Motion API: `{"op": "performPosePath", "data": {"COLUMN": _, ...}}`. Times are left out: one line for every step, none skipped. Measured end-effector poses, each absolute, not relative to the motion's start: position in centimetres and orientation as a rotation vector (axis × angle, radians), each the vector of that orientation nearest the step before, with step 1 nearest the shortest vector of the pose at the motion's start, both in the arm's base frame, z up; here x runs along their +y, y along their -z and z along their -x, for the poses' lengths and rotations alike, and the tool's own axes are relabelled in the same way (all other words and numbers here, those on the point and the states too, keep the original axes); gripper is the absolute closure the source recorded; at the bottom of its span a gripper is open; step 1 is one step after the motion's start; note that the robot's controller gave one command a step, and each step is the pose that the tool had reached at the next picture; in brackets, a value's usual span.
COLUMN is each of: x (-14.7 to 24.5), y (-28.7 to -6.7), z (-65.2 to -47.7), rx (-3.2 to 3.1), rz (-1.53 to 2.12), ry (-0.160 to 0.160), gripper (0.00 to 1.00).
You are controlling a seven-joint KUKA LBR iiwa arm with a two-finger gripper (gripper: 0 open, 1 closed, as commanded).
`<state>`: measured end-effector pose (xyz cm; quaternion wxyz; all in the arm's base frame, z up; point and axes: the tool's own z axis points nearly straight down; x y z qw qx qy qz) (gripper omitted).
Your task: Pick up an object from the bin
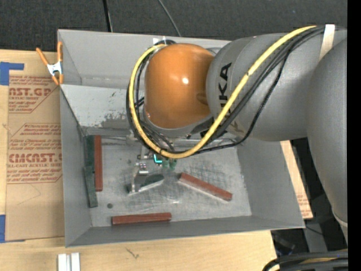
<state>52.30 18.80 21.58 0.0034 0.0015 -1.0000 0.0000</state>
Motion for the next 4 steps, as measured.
{"op": "performPosePath", "data": {"x": 18.7, "y": -22.0, "z": -52.5, "rx": -3.142, "rz": -0.001, "ry": 0.002, "gripper": 0.00}}
{"op": "performPosePath", "data": {"x": 17.8, "y": -16.9, "z": -52.6, "rx": -3.148, "rz": -0.068, "ry": 0.004, "gripper": 0.00}}
{"op": "performPosePath", "data": {"x": 17.2, "y": -8.1, "z": -53.3, "rx": -3.138, "rz": -0.113, "ry": 0.002, "gripper": 1.00}}
{"op": "performPosePath", "data": {"x": 17.2, "y": -8.1, "z": -53.3, "rx": -3.138, "rz": -0.113, "ry": 0.002, "gripper": 1.00}}
